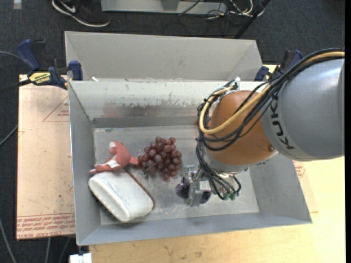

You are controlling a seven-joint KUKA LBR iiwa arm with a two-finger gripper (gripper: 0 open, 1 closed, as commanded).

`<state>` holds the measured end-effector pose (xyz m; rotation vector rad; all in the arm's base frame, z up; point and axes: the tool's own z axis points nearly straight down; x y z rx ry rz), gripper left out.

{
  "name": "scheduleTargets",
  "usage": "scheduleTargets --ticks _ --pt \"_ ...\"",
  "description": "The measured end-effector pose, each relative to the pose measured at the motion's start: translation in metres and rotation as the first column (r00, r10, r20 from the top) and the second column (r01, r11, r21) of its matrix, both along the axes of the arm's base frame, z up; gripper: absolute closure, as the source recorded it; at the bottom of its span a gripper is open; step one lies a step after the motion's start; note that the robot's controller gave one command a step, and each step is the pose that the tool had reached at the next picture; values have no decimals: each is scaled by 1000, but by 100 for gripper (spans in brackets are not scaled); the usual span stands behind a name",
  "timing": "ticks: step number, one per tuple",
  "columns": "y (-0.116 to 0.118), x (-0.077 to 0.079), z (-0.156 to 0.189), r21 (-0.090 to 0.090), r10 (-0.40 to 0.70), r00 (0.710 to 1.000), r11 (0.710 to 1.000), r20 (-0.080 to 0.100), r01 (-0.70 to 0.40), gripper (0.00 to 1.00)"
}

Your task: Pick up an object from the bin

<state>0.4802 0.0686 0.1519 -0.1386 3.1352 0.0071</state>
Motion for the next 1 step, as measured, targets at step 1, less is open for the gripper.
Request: scheduleTargets --ticks 1 --pt "0 0 4 0 0 1000 1000 0 0 100"
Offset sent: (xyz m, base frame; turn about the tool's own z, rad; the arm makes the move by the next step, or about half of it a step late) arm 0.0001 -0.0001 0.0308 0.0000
